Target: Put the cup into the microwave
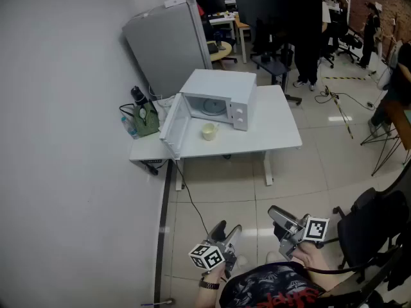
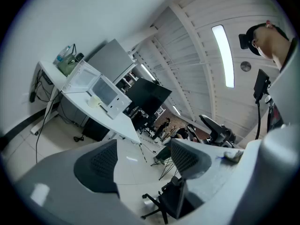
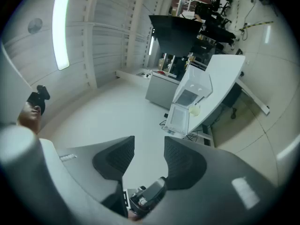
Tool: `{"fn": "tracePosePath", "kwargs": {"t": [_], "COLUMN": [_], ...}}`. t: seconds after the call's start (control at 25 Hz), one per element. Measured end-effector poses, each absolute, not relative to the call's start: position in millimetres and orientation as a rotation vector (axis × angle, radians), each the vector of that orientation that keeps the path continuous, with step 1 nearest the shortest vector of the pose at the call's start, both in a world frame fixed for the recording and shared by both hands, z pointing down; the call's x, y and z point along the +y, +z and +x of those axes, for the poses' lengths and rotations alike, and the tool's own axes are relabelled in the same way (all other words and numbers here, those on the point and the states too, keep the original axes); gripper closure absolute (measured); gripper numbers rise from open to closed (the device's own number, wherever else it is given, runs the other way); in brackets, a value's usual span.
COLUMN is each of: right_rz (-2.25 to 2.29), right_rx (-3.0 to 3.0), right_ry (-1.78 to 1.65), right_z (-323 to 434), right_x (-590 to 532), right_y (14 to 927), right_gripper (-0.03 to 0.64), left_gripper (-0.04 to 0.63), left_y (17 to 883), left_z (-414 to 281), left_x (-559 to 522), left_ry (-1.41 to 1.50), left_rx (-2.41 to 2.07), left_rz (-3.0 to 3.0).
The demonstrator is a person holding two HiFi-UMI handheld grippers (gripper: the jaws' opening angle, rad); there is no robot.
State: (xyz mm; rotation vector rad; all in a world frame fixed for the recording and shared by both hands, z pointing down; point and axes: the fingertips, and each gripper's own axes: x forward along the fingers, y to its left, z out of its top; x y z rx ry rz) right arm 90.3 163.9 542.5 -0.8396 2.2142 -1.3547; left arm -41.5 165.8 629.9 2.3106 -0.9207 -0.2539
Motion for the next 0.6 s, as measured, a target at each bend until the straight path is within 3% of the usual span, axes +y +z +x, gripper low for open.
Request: {"fn": "tracePosePath", "kwargs": {"t": [0.04,0.12,0.32,0.48,0.6], "right_rz": [-0.823,-0.754,-0.547,-0.689,-0.837], "right_rx": [2.240,2.268,2.233,2.275,2.413], "right_ry": [-1.291,-1.154,-0.922,-0.814,-0.693], "right_z": [90.7,94.7,127.7,156.4,157.6], "right_x": [172.3,190.5,224.7,222.3,224.1], "right_y": [534.9,515.7,477.8,477.1,484.6], "right_gripper": [0.445,0.617,0.617,0.617,0.617], "left_gripper": [0.252,0.310,0.359,0.513,0.573], "left_y": [626.5,619.0,586.9,558.6,552.7], "left_z": [-34.9,-20.9,20.1,53.5,60.6], "left_x": [173.2,187.9,211.5,231.3,242.8], "left_ry": [-0.229,-0.187,-0.154,-0.062,0.012], "left_rx": [-0.893,-0.836,-0.706,-0.640,-0.652], "left_rz": [2.330,2.366,2.493,2.685,2.753]}}
